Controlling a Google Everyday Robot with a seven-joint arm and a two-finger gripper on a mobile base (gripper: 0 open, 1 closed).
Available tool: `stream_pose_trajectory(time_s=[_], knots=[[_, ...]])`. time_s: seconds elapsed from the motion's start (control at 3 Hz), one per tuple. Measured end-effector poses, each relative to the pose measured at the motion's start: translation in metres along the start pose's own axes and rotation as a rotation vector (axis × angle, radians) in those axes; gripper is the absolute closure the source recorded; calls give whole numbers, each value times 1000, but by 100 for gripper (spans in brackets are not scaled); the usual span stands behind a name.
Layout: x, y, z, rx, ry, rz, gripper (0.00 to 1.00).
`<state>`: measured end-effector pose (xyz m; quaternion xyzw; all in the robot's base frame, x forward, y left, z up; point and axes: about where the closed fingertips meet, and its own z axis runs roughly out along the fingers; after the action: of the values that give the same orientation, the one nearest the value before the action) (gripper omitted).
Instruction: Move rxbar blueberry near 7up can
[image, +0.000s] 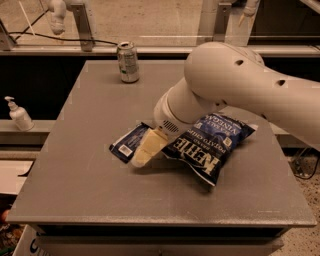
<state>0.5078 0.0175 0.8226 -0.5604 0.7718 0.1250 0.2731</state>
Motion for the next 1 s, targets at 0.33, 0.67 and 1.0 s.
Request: stream_pose_trajectory(time_s=[0.33,0.67,1.0], knots=[[4,-2,14,-1,14,20,18],[4,-1,19,-12,0,44,41],[3,-3,17,-14,-4,53,64]])
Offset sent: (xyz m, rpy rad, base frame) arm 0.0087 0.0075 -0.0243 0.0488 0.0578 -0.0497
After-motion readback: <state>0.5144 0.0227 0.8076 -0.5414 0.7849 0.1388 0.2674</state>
